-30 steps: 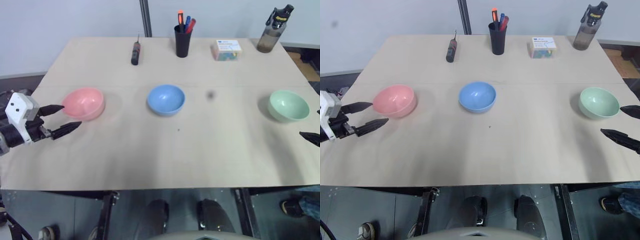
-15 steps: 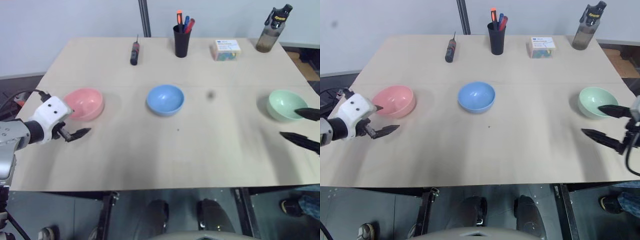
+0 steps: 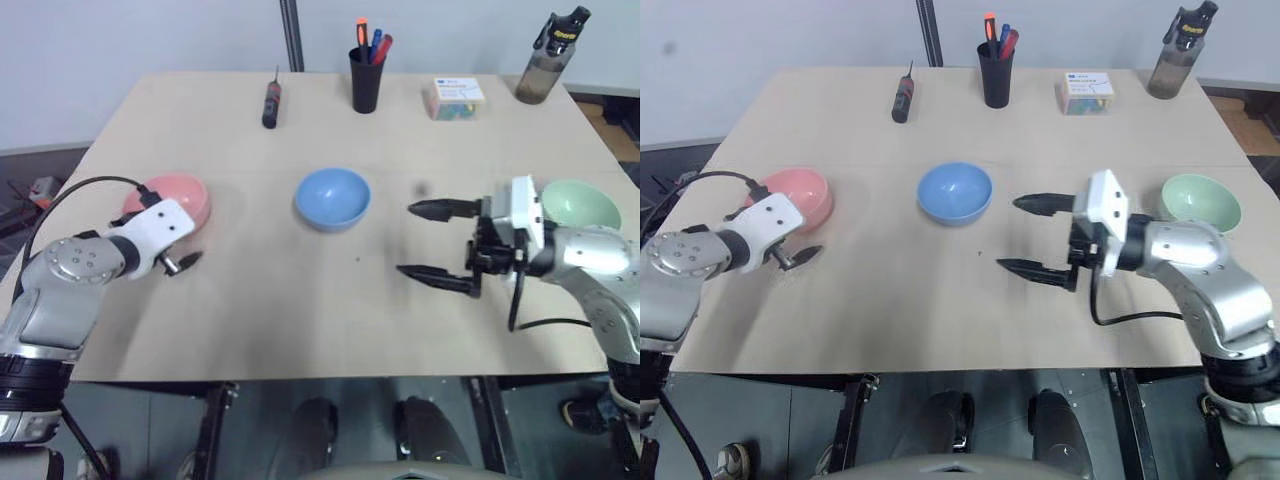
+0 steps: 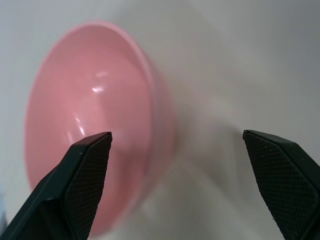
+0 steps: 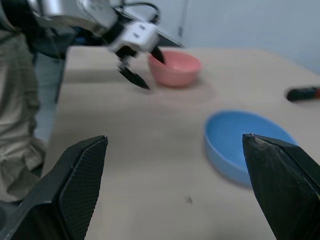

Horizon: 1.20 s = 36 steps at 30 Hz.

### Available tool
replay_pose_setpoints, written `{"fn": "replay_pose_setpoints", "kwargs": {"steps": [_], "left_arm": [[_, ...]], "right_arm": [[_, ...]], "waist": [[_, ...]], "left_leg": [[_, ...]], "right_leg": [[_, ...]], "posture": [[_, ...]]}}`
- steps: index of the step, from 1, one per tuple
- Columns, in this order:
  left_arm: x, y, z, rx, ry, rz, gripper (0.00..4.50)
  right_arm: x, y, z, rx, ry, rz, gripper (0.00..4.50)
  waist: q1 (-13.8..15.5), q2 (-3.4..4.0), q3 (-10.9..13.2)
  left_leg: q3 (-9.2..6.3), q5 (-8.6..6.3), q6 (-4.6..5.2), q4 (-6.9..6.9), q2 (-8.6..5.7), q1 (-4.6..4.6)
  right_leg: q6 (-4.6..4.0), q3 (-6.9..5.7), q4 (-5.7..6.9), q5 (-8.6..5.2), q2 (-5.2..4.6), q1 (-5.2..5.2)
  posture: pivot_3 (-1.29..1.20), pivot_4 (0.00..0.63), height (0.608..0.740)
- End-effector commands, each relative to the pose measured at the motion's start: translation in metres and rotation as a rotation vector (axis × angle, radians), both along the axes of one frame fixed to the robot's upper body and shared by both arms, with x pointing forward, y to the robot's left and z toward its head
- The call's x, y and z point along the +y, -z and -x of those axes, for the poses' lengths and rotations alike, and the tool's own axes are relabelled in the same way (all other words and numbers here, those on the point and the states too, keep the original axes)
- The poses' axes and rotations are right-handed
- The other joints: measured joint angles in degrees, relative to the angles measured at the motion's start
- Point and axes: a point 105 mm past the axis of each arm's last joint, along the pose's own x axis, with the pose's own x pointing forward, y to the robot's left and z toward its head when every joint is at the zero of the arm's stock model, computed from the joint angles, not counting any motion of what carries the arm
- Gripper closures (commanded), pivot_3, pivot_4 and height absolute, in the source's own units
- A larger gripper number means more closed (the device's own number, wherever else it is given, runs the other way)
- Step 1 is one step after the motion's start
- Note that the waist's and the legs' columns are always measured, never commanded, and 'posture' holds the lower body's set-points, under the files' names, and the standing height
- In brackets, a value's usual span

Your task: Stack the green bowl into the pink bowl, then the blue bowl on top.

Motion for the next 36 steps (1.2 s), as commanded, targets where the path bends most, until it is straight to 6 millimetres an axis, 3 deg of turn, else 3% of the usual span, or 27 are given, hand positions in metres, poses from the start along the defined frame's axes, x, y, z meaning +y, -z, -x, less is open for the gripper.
{"fn": "replay_pose_setpoints", "kwargs": {"steps": [1, 2, 10, 11, 15, 19, 24, 29, 36], "left_arm": [[0.002, -0.010, -0.008, -0.051, 0.010, -0.049, 0.54], [0.000, -0.010, -0.010, -0.055, 0.017, -0.052, 0.71], [-0.005, -0.008, -0.019, -0.059, 0.051, -0.058, 4.32], [-0.008, -0.010, -0.019, -0.064, 0.062, -0.056, 4.46], [-0.044, -0.017, -0.008, -0.038, 0.250, 0.007, 4.46], [-0.089, -0.019, 0.026, 0.073, 0.501, 0.083, 4.46], [-0.119, -0.005, 0.065, 0.266, 0.762, 0.058, 4.46], [-0.143, 0.008, 0.065, 0.281, 0.917, -0.003, 4.46], [-0.198, 0.023, 0.056, 0.271, 1.158, 0.003, 4.46]], "right_arm": [[0.002, -0.009, -0.001, -0.054, 0.002, -0.012, 0.00], [0.002, -0.009, -0.001, -0.056, 0.005, -0.013, 0.00], [-0.002, -0.005, -0.001, -0.059, 0.036, -0.007, 0.00], [-0.003, -0.005, -0.001, -0.058, 0.042, -0.007, 0.00], [-0.009, -0.002, 0.000, -0.055, 0.078, -0.002, 0.00], [-0.019, 0.000, 0.000, -0.053, 0.125, 0.010, 0.00], [-0.037, 0.002, 0.002, -0.053, 0.206, 0.029, 0.00], [-0.046, 0.001, 0.005, -0.057, 0.267, 0.030, 0.00], [-0.053, 0.001, 0.013, -0.061, 0.332, 0.040, 0.00]], "waist": [[0.0, 0.00, 0.0], [0.0, 0.00, 0.0], [-0.2, 0.00, 0.0], [-0.2, 0.00, 0.0], [-0.2, 0.00, 0.0], [-0.1, 0.00, 0.0], [-0.2, 0.02, 0.0], [0.0, 0.03, 0.0], [0.4, 0.00, 0.0]], "left_leg": [[0.01, 0.00, 0.00, 0.00, -0.01, 0.00], [0.01, 0.00, 0.00, 0.00, -0.02, -0.01], [0.02, 0.00, 0.00, 0.00, -0.01, 0.01], [0.04, 0.00, 0.00, 0.00, -0.01, 0.00], [0.04, 0.00, 0.00, 0.01, -0.01, 0.00], [0.03, 0.01, -0.01, 0.05, 0.00, -0.06], [0.06, 0.00, 0.00, 0.01, 0.05, -0.02], [0.07, -0.01, 0.01, 0.03, 0.04, 0.11], [0.01, -0.01, 0.04, 0.16, -0.20, 0.06]], "right_leg": [[0.00, 0.01, -0.01, 0.00, -0.01, 0.00], [0.00, 0.01, -0.01, 0.00, 0.00, -0.01], [0.00, 0.02, 0.05, 0.00, 0.02, -0.04], [0.00, 0.03, 0.05, 0.00, 0.02, -0.05], [0.00, 0.03, 0.06, 0.00, 0.02, -0.05], [0.00, 0.04, 0.04, 0.00, -0.02, -0.07], [-0.01, 0.08, 0.05, 0.00, 0.00, -0.07], [-0.01, 0.06, 0.07, 0.00, 0.04, 0.05], [0.01, 0.02, 0.05, 0.01, 0.04, 0.13]], "posture": [[0.00, 0.150, 0.740], [0.00, 0.150, 0.740], [0.00, 0.150, 0.740], [0.00, 0.150, 0.740], [0.00, 0.150, 0.740], [0.00, 0.150, 0.740], [0.00, 0.150, 0.740], [0.00, 0.150, 0.740], [0.00, 0.150, 0.740]]}}
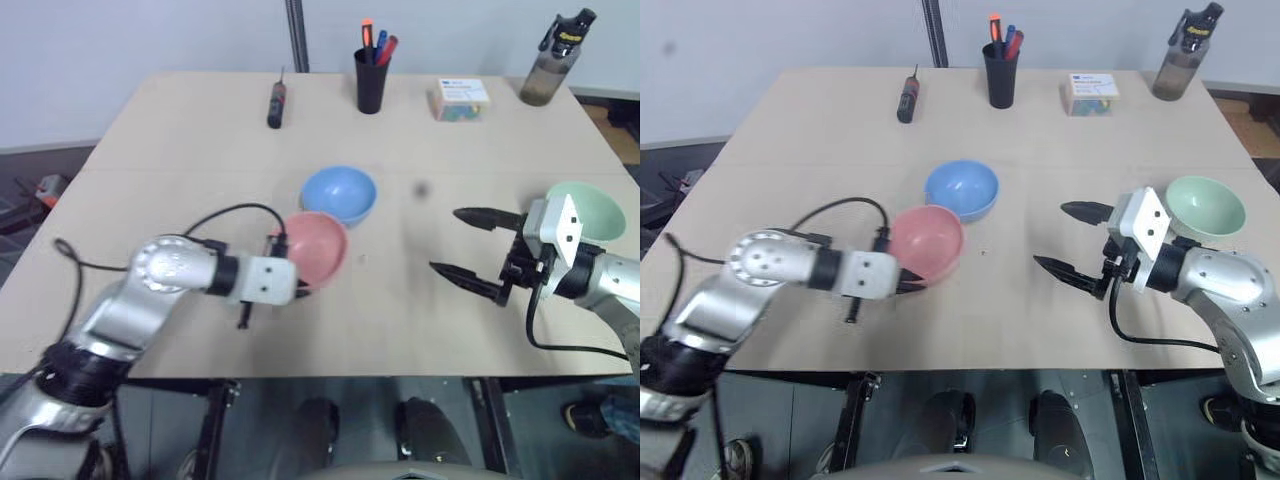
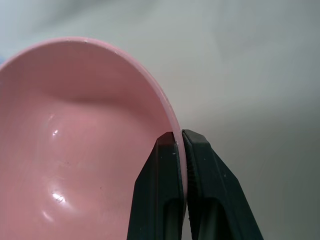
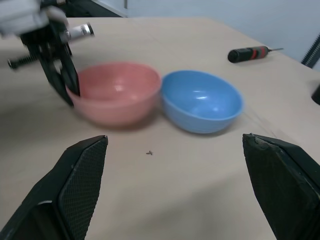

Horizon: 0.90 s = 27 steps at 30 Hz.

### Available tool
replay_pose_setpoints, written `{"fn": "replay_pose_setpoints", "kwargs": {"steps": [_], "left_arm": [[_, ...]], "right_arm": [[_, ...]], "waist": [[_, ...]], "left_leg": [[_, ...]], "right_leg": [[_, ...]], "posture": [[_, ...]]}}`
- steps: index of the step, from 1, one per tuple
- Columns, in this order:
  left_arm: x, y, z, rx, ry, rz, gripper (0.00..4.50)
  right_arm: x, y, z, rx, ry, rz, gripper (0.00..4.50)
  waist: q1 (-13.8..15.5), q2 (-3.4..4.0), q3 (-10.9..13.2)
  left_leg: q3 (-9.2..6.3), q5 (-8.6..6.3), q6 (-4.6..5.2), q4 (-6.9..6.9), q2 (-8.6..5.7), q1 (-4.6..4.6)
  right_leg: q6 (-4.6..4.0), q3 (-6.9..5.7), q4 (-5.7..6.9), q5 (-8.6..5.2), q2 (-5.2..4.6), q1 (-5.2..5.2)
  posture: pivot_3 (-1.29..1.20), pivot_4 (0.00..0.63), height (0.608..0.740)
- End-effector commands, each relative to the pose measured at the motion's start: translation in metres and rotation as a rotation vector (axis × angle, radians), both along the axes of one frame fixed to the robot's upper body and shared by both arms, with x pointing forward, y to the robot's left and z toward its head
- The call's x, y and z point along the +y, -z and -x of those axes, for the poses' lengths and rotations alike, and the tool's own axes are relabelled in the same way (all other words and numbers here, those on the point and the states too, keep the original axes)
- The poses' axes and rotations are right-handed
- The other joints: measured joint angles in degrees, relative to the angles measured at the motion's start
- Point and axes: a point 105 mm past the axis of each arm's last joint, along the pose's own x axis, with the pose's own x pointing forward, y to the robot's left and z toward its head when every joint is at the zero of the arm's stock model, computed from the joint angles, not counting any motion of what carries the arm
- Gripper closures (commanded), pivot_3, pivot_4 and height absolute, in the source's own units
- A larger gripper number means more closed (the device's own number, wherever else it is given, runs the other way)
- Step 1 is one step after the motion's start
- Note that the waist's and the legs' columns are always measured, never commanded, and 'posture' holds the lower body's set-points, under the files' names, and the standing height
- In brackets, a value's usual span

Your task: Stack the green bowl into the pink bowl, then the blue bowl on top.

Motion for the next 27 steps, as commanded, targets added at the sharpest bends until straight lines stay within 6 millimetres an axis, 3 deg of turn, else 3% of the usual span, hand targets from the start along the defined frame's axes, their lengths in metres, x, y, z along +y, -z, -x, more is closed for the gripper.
{"fn": "replay_pose_setpoints", "kwargs": {"steps": [1, 7, 22, 27], "left_arm": [[-0.023, -0.004, -0.001, -0.018, 0.124, 0.007, 4.46], [-0.038, 0.000, -0.014, -0.038, 0.177, 0.000, 4.46], [-0.049, -0.008, 0.000, -0.024, 0.316, 0.055, 4.46], [-0.050, -0.012, 0.000, -0.017, 0.309, 0.074, 2.71]], "right_arm": [[-0.005, -0.013, 0.008, -0.056, 0.028, 0.011, 0.00], [-0.008, -0.015, 0.015, -0.058, 0.063, 0.018, 0.00], [-0.011, -0.015, 0.017, -0.043, 0.080, 0.015, 0.00], [-0.012, -0.014, 0.017, -0.040, 0.078, 0.016, 0.00]], "waist": [[0.0, 0.00, 0.0], [-0.5, 0.00, 0.0], [-0.6, 0.00, 0.0], [-0.6, 0.00, 0.0]], "left_leg": [[-0.01, 0.00, 0.00, 0.00, 0.00, 0.00], [-0.04, 0.00, 0.00, 0.01, 0.00, 0.03], [-0.05, 0.00, 0.00, 0.02, 0.03, 0.03], [-0.04, 0.00, 0.00, 0.02, 0.03, 0.04]], "right_leg": [[0.00, -0.01, -0.01, 0.00, 0.00, 0.00], [0.00, -0.02, 0.01, 0.00, 0.04, 0.03], [0.00, -0.01, 0.00, 0.00, 0.02, 0.04], [0.00, -0.01, 0.00, 0.00, 0.02, 0.04]], "posture": [[0.00, 0.150, 0.740], [0.00, 0.150, 0.740], [0.00, 0.150, 0.740], [0.00, 0.150, 0.740]]}}
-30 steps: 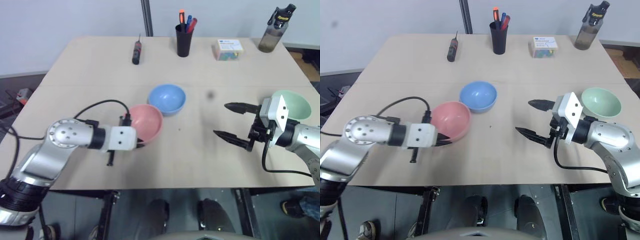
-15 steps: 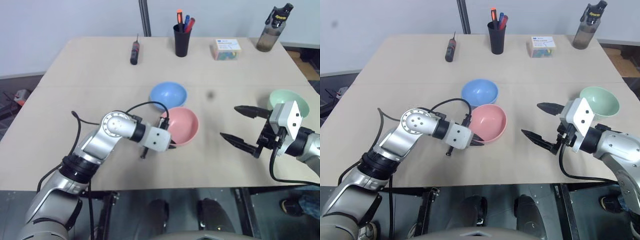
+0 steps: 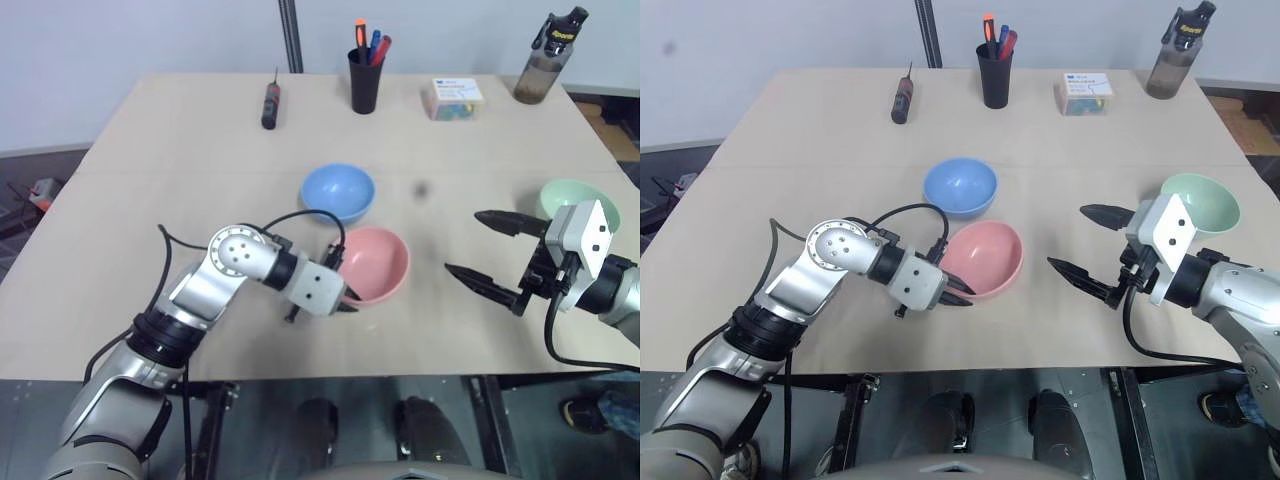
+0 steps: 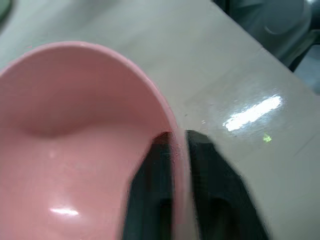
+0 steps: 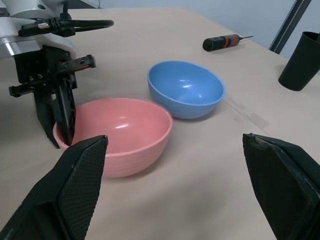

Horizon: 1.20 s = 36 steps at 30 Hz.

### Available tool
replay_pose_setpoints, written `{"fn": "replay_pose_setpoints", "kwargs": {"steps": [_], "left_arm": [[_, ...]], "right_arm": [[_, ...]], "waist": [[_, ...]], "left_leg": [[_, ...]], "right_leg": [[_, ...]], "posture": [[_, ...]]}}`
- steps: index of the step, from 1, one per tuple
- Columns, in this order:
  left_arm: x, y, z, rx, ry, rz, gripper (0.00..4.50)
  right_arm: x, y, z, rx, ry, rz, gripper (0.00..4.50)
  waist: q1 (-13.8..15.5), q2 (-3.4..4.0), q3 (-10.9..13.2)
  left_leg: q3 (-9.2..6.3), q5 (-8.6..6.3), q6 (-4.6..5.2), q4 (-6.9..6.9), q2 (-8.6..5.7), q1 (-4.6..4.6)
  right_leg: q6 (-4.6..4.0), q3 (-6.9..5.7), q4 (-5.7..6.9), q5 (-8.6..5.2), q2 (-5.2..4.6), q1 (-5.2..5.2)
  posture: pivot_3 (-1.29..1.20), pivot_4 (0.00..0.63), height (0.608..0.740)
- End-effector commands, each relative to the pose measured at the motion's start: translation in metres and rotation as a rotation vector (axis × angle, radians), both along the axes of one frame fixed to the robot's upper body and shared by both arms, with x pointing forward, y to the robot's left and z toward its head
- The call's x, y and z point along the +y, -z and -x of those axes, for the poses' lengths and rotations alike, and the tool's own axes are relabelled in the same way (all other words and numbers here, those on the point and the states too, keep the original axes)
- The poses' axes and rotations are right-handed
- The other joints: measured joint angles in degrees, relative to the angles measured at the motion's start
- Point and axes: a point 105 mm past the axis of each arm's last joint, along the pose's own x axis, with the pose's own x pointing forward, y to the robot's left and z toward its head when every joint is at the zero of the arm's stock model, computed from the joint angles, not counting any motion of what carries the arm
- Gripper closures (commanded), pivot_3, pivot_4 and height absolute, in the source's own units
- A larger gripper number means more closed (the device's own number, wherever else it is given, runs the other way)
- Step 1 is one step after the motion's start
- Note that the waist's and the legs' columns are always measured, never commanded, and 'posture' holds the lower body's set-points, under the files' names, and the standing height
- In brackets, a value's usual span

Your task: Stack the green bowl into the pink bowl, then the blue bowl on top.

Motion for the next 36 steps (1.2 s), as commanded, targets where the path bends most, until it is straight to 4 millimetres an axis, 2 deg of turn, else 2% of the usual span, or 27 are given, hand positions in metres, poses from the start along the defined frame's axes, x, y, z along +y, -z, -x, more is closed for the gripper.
{"fn": "replay_pose_setpoints", "kwargs": {"steps": [1, 2, 4, 5, 6, 9, 12, 15, 18, 22, 28, 29, 30, 31, 33, 36], "left_arm": [[-0.002, -0.014, -0.002, -0.031, 0.002, 0.044, 2.14], [-0.003, -0.015, -0.002, -0.032, -0.004, 0.051, 1.90], [-0.002, -0.018, -0.003, -0.030, -0.019, 0.069, 1.06], [0.001, -0.022, -0.005, -0.010, -0.058, 0.083, 0.81], [0.006, -0.028, -0.005, 0.026, -0.100, 0.106, 0.34], [0.029, -0.044, -0.010, 0.124, -0.262, 0.173, 0.34], [0.052, -0.055, -0.015, 0.117, -0.381, 0.231, 0.34], [0.067, -0.073, -0.024, 0.245, -0.503, 0.480, 0.34], [0.080, -0.080, -0.034, 0.218, -0.568, 0.550, 0.34], [0.064, -0.110, -0.039, 0.263, -0.486, 0.724, 0.34], [0.042, -0.123, -0.037, 0.295, -0.382, 0.767, 0.34], [0.040, -0.123, -0.034, 0.333, -0.358, 0.756, 0.14], [0.037, -0.123, -0.030, 0.361, -0.333, 0.745, 0.14], [0.035, -0.124, -0.030, 0.356, -0.327, 0.748, 0.00], [0.032, -0.128, -0.033, 0.354, -0.337, 0.771, 0.00], [0.031, -0.127, -0.032, 0.359, -0.337, 0.767, 0.00]], "right_arm": [[0.000, -0.008, 0.004, -0.040, -0.012, 0.006, 0.00], [0.000, -0.008, 0.004, -0.037, -0.011, 0.006, 0.00], [-0.002, -0.006, 0.003, -0.033, -0.005, 0.009, 0.00], [-0.005, -0.004, -0.001, -0.036, 0.022, 0.026, 0.00], [-0.012, -0.001, -0.007, -0.037, 0.069, 0.056, 0.00], [-0.044, 0.011, -0.030, -0.056, 0.267, 0.159, 0.00], [-0.061, 0.021, -0.039, -0.046, 0.337, 0.209, 0.00], [-0.082, 0.027, -0.053, -0.029, 0.441, 0.226, 0.00], [-0.108, 0.031, -0.068, -0.026, 0.588, 0.297, 0.00], [-0.125, 0.041, -0.090, 0.066, 0.626, 0.286, 0.00], [-0.142, 0.046, -0.112, 0.109, 0.692, 0.309, 0.00], [-0.143, 0.047, -0.114, 0.121, 0.698, 0.304, 0.00], [-0.144, 0.047, -0.116, 0.131, 0.708, 0.300, 0.00], [-0.147, 0.048, -0.119, 0.138, 0.720, 0.296, 0.39], [-0.150, 0.049, -0.121, 0.151, 0.725, 0.295, 0.65], [-0.149, 0.050, -0.122, 0.152, 0.716, 0.299, 1.84]], "waist": [[0.0, 0.00, 0.0], [0.0, 0.00, 0.0], [0.0, 0.00, 0.0], [0.0, 0.00, 0.0], [0.0, 0.00, 0.0], [-0.4, -0.01, 0.0], [-0.3, 0.02, 0.0], [-0.2, 0.03, 0.0], [0.0, 0.01, 0.0], [0.1, 0.00, 0.0], [-0.3, 0.02, 0.0], [-0.3, 0.02, 0.0], [-0.4, 0.02, 0.0], [-0.4, 0.02, 0.0], [-0.4, 0.02, 0.0], [-0.2, 0.02, 0.0]], "left_leg": [[0.00, 0.00, 0.00, 0.00, 0.00, 0.00], [0.00, 0.00, 0.00, 0.00, 0.00, 0.00], [0.00, 0.00, 0.00, 0.00, 0.00, 0.00], [-0.01, 0.00, 0.00, 0.00, 0.00, 0.00], [0.00, 0.00, 0.00, 0.00, -0.01, 0.00], [0.01, 0.00, 0.00, 0.01, 0.03, 0.00], [0.02, 0.00, 0.00, -0.01, 0.12, 0.04], [0.04, 0.00, -0.01, -0.04, 0.18, 0.06], [0.02, 0.00, 0.00, 0.08, 0.16, 0.04], [-0.04, 0.01, -0.02, 0.07, 0.12, 0.03], [0.05, 0.15, -0.26, -0.02, 0.08, 0.03], [0.09, 0.15, -0.27, -0.05, 0.08, -0.01], [0.11, 0.15, -0.27, -0.05, 0.09, -0.01], [0.14, 0.16, -0.27, -0.05, 0.09, -0.03], [0.15, 0.16, -0.27, -0.05, 0.12, -0.03], [0.14, 0.16, -0.27, -0.04, 0.12, -0.03]], "right_leg": [[0.00, 0.00, 0.00, 0.00, 0.00, 0.00], [0.00, 0.00, 0.00, 0.00, 0.00, 0.00], [0.00, 0.00, 0.00, 0.00, 0.00, 0.00], [0.00, 0.00, 0.00, 0.00, 0.00, 0.00], [0.00, 0.00, 0.00, 0.00, 0.00, 0.00], [0.00, 0.01, 0.00, 0.00, 0.01, 0.00], [0.01, 0.01, 0.01, -0.01, 0.02, -0.01], [0.00, 0.02, 0.01, -0.01, 0.03, -0.01], [0.01, 0.00, 0.00, 0.00, -0.01, 0.05], [0.00, -0.07, 0.01, 0.00, 0.00, 0.06], [0.00, 0.02, -0.03, 0.00, -0.01, 0.01], [0.00, 0.06, -0.03, 0.00, 0.00, -0.05], [0.00, 0.08, -0.02, 0.00, 0.00, -0.08], [0.00, 0.11, -0.01, 0.00, 0.01, -0.11], [0.00, 0.12, 0.00, 0.00, 0.00, -0.12], [0.00, 0.12, 0.00, 0.00, 0.00, -0.11]], "posture": [[0.00, 0.150, 0.740], [0.00, 0.150, 0.740], [0.00, 0.150, 0.740], [0.00, 0.150, 0.740], [0.00, 0.150, 0.740], [0.00, 0.150, 0.740], [0.00, 0.150, 0.740], [0.00, 0.150, 0.740], [0.00, 0.150, 0.740], [0.00, 0.150, 0.740], [0.00, 0.150, 0.740], [0.00, 0.150, 0.740], [0.00, 0.150, 0.740], [0.00, 0.150, 0.740], [0.00, 0.150, 0.740], [0.00, 0.150, 0.740]]}}
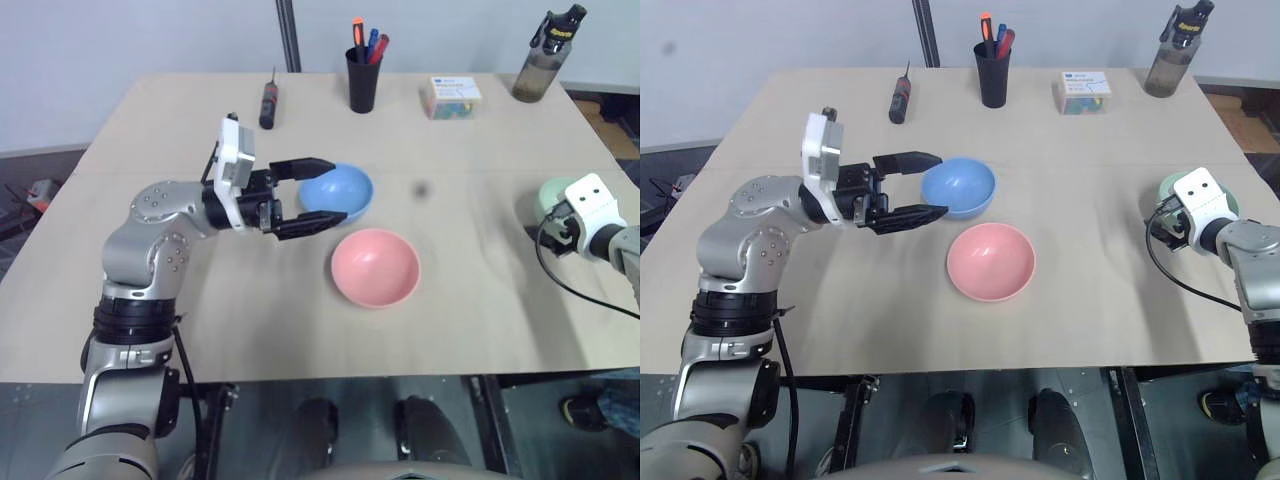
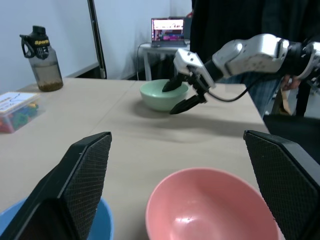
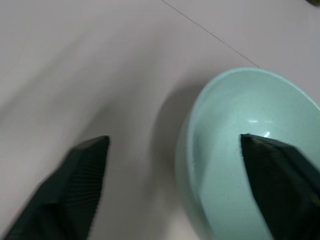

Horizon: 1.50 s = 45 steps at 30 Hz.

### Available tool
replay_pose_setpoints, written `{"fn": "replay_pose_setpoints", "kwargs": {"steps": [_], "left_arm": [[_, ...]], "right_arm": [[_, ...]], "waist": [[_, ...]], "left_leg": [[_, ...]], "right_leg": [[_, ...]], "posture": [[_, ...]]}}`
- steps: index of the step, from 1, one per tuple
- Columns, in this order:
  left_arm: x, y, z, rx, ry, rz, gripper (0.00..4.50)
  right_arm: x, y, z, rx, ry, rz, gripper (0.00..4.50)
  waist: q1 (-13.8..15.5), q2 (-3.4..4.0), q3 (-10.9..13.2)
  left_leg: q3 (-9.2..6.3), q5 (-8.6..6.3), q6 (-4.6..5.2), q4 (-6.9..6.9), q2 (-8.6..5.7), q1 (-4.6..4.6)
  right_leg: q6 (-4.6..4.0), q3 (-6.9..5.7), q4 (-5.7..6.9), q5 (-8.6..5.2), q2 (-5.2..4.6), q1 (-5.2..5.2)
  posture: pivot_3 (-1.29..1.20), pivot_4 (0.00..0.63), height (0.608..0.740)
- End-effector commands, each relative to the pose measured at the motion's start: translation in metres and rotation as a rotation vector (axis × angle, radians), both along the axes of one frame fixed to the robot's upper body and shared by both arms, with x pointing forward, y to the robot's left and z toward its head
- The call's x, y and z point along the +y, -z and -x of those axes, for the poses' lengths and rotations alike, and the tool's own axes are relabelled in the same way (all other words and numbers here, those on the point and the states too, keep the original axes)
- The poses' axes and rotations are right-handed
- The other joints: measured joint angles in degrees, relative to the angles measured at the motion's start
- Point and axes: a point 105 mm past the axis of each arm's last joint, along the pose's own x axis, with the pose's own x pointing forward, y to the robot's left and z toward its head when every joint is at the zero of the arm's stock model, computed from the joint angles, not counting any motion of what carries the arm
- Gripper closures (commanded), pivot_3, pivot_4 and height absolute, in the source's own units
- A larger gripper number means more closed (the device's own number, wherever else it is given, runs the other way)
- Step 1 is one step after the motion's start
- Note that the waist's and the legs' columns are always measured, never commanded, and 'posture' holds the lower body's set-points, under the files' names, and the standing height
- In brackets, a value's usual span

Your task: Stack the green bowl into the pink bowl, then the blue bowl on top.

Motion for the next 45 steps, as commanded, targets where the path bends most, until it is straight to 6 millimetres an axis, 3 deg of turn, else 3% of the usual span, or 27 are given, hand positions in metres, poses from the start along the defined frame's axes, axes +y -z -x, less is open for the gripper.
{"fn": "replay_pose_setpoints", "kwargs": {"steps": [1, 3, 6, 7, 10, 12, 14, 18, 20, 22, 26, 29, 32, 33, 35, 39, 41, 45], "left_arm": [[-0.003, -0.009, 0.005, -0.049, 0.016, 0.000, 0.00], [-0.004, -0.006, 0.007, -0.063, 0.022, -0.023, 0.00], [-0.004, -0.003, 0.007, -0.058, 0.023, -0.026, 0.00], [-0.004, -0.002, 0.006, -0.055, 0.021, -0.023, 0.00], [-0.005, 0.001, 0.006, -0.052, 0.019, -0.023, 0.00], [-0.005, 0.003, 0.005, -0.048, 0.011, -0.019, 0.00], [-0.003, 0.004, 0.003, -0.046, -0.006, -0.016, 0.00], [0.006, 0.012, -0.003, -0.035, -0.062, -0.029, 0.00], [0.011, 0.014, -0.006, -0.032, -0.088, -0.029, 0.00], [0.014, 0.016, -0.008, -0.027, -0.104, -0.026, 0.00], [0.016, 0.018, -0.009, -0.021, -0.116, -0.028, 0.00], [0.017, 0.018, -0.009, -0.018, -0.118, -0.028, 0.00], [0.019, 0.019, -0.006, -0.018, -0.111, -0.057, 0.00], [0.021, 0.020, -0.004, -0.017, -0.110, -0.068, 0.00], [0.024, 0.020, -0.004, -0.011, -0.113, -0.081, 0.00], [0.030, 0.021, -0.006, -0.015, -0.128, -0.109, 0.00], [0.033, 0.022, -0.017, -0.049, -0.201, -0.151, 0.00], [0.039, 0.030, -0.046, -0.170, -0.385, -0.317, 0.00]], "right_arm": [[0.000, -0.011, -0.003, -0.034, -0.012, 0.015, 2.30], [0.000, -0.011, -0.003, -0.033, -0.016, 0.018, 2.95], [0.000, -0.011, -0.003, -0.033, -0.020, 0.020, 4.31], [0.001, -0.012, -0.002, -0.037, -0.022, 0.025, 4.45], [0.006, -0.022, 0.001, -0.069, -0.055, 0.062, 4.45], [0.022, -0.037, 0.005, -0.113, -0.137, 0.050, 4.45], [0.054, -0.052, 0.017, -0.156, -0.303, 0.022, 4.45], [0.139, -0.071, 0.062, -0.181, -0.664, -0.114, 4.45], [0.175, -0.071, 0.085, -0.154, -0.800, -0.157, 4.45], [0.197, -0.069, 0.099, -0.115, -0.884, -0.185, 4.45], [0.227, -0.060, 0.111, -0.042, -0.981, -0.228, 4.45], [0.233, -0.049, 0.113, 0.016, -0.994, -0.223, 4.45], [0.229, -0.038, 0.102, 0.035, -0.956, -0.190, 3.72], [0.228, -0.038, 0.101, 0.037, -0.954, -0.192, 3.06], [0.226, -0.041, 0.104, 0.037, -0.960, -0.201, 2.58], [0.222, -0.052, 0.105, -0.012, -0.946, -0.237, 0.97], [0.219, -0.063, 0.104, -0.096, -0.914, -0.255, 0.29], [0.211, -0.081, 0.109, -0.212, -0.870, -0.296, 0.29]], "waist": [[0.1, 0.00, 0.0], [0.1, 0.00, 0.0], [0.0, 0.00, 0.0], [0.0, 0.00, 0.0], [0.1, 0.01, 0.0], [0.1, 0.02, 0.0], [0.0, 0.02, 0.0], [-0.1, 0.03, 0.0], [0.1, 0.03, 0.0], [0.1, 0.02, 0.0], [0.4, 0.00, 0.0], [0.4, 0.00, 0.0], [0.1, 0.00, 0.0], [0.1, 0.00, 0.0], [0.1, 0.01, 0.0], [0.1, 0.01, 0.0], [0.3, 0.00, 0.0], [0.4, -0.01, 0.0]], "left_leg": [[0.00, 0.00, 0.00, 0.00, 0.00, 0.00], [0.00, 0.00, 0.00, 0.00, 0.00, -0.02], [0.01, 0.00, 0.00, 0.00, 0.00, -0.02], [0.00, 0.00, 0.00, -0.01, 0.00, -0.01], [0.01, 0.00, 0.00, -0.01, 0.00, -0.02], [0.01, 0.00, 0.00, -0.01, 0.00, -0.02], [0.00, 0.00, 0.00, -0.01, 0.02, -0.03], [-0.02, -0.01, 0.01, -0.03, 0.09, -0.03], [-0.07, -0.01, 0.02, -0.02, 0.11, -0.03], [-0.09, -0.02, 0.02, -0.01, 0.11, -0.03], [-0.13, -0.02, 0.04, 0.07, -0.02, -0.06], [-0.17, -0.01, 0.01, 0.07, -0.04, -0.07], [-0.17, -0.01, 0.01, 0.05, -0.03, -0.08], [-0.15, -0.01, 0.01, 0.05, -0.04, -0.07], [-0.14, -0.01, 0.01, 0.04, -0.04, -0.06], [-0.15, -0.01, 0.01, 0.03, 0.00, -0.07], [-0.15, -0.01, 0.02, 0.03, -0.01, -0.07], [-0.19, -0.02, 0.03, 0.03, -0.14, -0.07]], "right_leg": [[0.00, 0.00, -0.01, 0.00, 0.00, 0.00], [0.00, -0.01, -0.02, 0.00, 0.00, -0.01], [0.00, 0.00, -0.01, 0.00, -0.01, -0.01], [0.00, 0.00, -0.01, 0.00, 0.00, -0.01], [0.00, 0.01, -0.01, 0.00, 0.00, -0.02], [0.00, 0.01, -0.01, 0.00, 0.00, -0.02], [0.00, 0.01, -0.01, 0.00, 0.00, -0.03], [0.00, 0.00, 0.00, 0.00, 0.03, -0.04], [0.00, -0.04, -0.01, 0.00, 0.04, -0.03], [0.00, -0.06, -0.01, 0.00, 0.02, -0.01], [0.00, -0.09, -0.02, 0.00, -0.06, 0.01], [0.00, -0.12, -0.02, 0.00, -0.06, 0.01], [0.00, -0.14, -0.02, 0.00, -0.04, -0.02], [0.00, -0.12, -0.02, 0.00, -0.04, -0.01], [0.00, -0.11, -0.01, 0.00, -0.03, -0.02], [0.00, -0.12, -0.01, 0.00, -0.01, -0.03], [0.00, -0.12, -0.02, 0.00, -0.02, -0.02], [0.00, -0.16, -0.02, 0.00, -0.03, -0.01]], "posture": [[0.00, 0.150, 0.740], [0.00, 0.150, 0.740], [0.00, 0.150, 0.740], [0.00, 0.150, 0.740], [0.00, 0.150, 0.740], [0.00, 0.150, 0.740], [0.00, 0.150, 0.740], [0.00, 0.150, 0.740], [0.00, 0.150, 0.740], [0.00, 0.150, 0.740], [0.00, 0.150, 0.740], [0.00, 0.150, 0.740], [0.00, 0.150, 0.740], [0.00, 0.150, 0.740], [0.00, 0.150, 0.740], [0.00, 0.150, 0.740], [0.00, 0.150, 0.740], [0.00, 0.150, 0.740]]}}
